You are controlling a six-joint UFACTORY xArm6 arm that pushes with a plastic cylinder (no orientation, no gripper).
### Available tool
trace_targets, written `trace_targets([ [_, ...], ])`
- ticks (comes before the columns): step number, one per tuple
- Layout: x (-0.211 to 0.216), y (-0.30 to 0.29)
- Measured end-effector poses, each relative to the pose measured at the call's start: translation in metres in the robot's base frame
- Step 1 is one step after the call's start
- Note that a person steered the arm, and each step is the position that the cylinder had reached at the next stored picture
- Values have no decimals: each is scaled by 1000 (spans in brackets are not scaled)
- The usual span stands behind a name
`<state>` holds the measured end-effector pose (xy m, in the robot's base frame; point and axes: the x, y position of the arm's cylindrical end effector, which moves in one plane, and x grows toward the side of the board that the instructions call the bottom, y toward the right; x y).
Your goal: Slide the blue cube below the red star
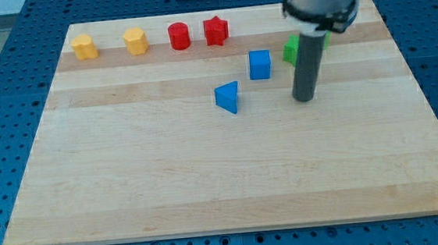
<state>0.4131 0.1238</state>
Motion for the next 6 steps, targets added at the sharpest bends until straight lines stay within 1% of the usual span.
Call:
trace_targets([
  [1,-26,-35],
  [3,-76,-84],
  [4,-114,-96],
  [5,-132,-112],
  [6,-108,-131],
])
